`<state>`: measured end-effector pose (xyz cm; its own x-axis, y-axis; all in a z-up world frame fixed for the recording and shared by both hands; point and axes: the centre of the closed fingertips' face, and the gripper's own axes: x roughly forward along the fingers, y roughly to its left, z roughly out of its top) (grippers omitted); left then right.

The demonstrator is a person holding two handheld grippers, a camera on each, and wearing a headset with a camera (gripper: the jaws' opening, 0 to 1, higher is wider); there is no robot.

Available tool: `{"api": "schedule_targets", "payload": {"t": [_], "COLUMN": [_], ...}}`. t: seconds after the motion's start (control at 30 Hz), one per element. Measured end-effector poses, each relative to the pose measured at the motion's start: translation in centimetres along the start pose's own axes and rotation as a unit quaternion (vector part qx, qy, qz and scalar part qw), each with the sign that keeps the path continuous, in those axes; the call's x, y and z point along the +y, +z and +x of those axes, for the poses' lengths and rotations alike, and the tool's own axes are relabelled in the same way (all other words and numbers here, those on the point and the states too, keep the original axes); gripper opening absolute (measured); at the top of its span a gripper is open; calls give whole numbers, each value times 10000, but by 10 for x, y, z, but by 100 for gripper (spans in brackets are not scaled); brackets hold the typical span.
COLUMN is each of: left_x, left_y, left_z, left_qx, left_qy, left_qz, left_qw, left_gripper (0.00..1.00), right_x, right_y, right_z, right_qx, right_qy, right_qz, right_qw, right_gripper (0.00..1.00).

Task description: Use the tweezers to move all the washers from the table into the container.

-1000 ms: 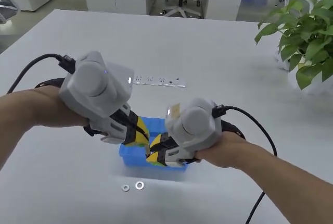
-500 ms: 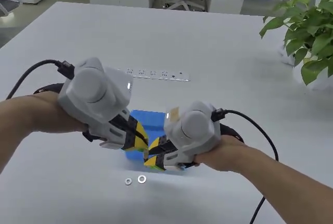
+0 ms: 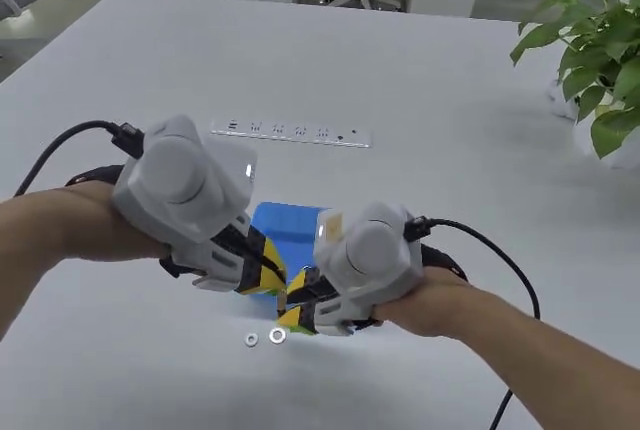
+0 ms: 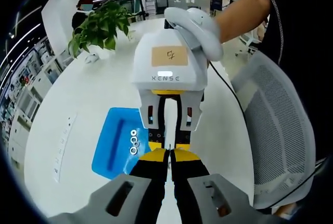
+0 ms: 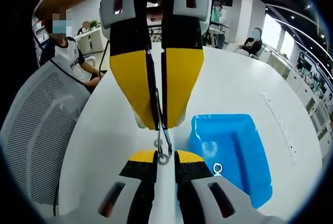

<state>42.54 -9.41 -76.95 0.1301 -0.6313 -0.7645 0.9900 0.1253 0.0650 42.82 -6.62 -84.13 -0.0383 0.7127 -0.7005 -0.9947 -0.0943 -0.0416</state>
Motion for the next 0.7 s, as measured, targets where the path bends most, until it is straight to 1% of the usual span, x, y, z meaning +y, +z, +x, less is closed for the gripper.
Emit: {"api": "schedule_targets", "payload": {"t": [0.2,0.37,0.7], "left_x": [-1,-1,-4], "left_y": [-5,-6,-12], "left_z": [4,8,13], "left_qx": [2,-38,-34], "left_qy": [-39,-78,-134], "left_qz": [-47,-78,-128], "left_qw": [10000,9999,9998], "left_gripper": [6,6,6], "right_x": [1,2,6], "right_y": [-2,-7,-12], "right_z": [5,9,16], "right_qx": [-64,-87,-101], "right_qy": [-1,-28,-26], "right_qz": [73,131,118], "right_qw": [10000,9999,9999], "right_gripper": [14,14,12]}}
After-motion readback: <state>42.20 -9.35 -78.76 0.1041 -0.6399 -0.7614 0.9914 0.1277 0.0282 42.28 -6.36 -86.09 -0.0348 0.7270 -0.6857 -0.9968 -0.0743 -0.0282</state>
